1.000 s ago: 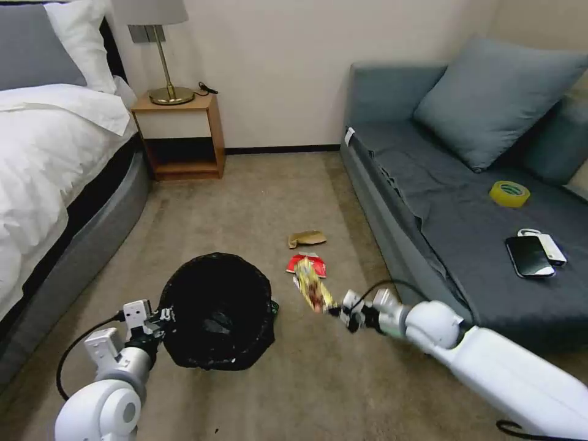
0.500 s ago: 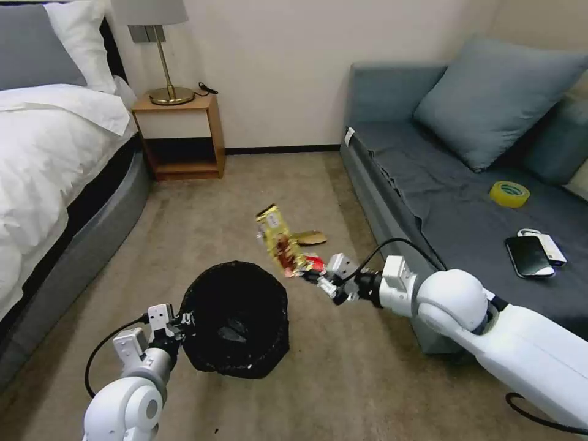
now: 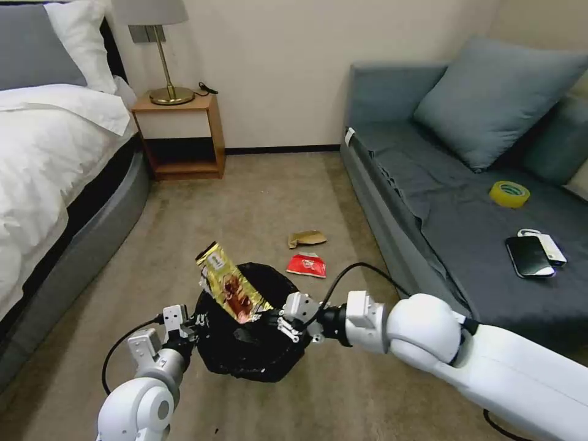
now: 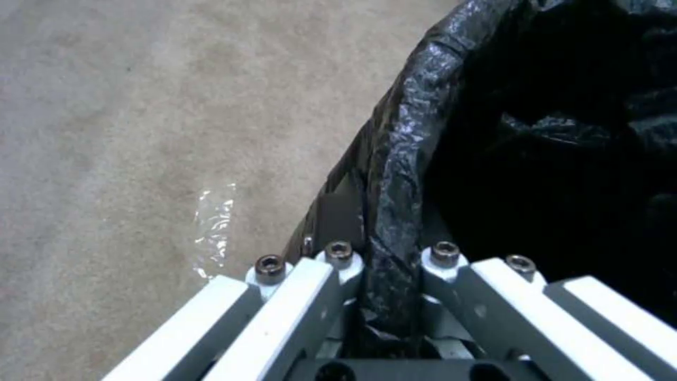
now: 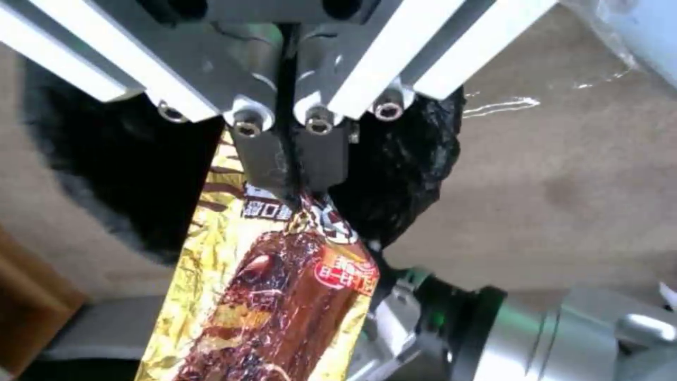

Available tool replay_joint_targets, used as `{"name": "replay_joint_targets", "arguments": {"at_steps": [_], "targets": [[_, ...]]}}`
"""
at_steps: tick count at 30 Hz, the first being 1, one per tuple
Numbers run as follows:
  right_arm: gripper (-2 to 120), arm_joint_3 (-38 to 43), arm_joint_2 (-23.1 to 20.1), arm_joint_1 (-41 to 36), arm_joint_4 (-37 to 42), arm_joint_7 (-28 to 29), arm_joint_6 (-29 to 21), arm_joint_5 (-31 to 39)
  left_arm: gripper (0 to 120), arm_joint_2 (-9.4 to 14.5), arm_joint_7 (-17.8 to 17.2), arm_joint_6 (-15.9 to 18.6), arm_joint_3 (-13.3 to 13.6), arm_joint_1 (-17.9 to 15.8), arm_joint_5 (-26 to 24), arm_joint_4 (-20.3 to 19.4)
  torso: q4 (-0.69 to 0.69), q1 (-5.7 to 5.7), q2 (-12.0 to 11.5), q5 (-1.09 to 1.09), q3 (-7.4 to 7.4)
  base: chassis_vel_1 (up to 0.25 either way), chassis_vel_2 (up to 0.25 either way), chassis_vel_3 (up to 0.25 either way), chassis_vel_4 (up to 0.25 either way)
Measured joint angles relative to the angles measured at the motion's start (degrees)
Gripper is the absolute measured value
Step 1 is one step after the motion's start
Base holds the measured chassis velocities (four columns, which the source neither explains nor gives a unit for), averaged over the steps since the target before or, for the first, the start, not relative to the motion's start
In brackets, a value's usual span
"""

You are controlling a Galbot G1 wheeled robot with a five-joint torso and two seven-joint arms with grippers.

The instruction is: Pick up the trash bin, then pick up the garbage on the floor and place it into the trash bin.

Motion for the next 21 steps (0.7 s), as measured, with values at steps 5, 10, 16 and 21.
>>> {"name": "replay_joint_targets", "arguments": {"at_steps": [5, 10, 16, 21], "targets": [[0, -3.32, 2.63, -0.1, -3.57, 0.77, -0.53, -1.77, 3, 0.78, 0.24, 0.0, -0.51, 0.08, -1.11, -0.34, 0.0, 0.0, -0.01, 0.01, 0.0, 0.0, 0.0, 0.0, 0.0], [0, -4.28, 4.07, -0.48, -6.38, 1.36, -0.81, -2.64, 3, 1.74, 0.31, 0.07, -0.86, -0.1, -2.19, -0.36, 0.0, 0.0, 0.0, 0.01, 0.0, 0.0, 0.0, 0.0, 0.0], [6, -5.06, 5.68, -0.55, -9.79, 2.95, -1.8, -3.07, 3, 2.48, 0.74, 0.11, -1.13, 0.05, -3.18, -0.32, 0.0, 0.0, 0.0, 0.01, 0.0, 0.0, 0.0, 0.0, 0.0], [25, -4.77, 5.7, -1.21, -10.31, 3.45, -2.33, -3.35, 3, 2.81, 0.77, 0.18, -1.9, 0.06, -4.07, -0.51, 0.01, 0.0, 0.0, 0.01, 0.0, 0.0, 0.0, 0.0, 0.0]]}}
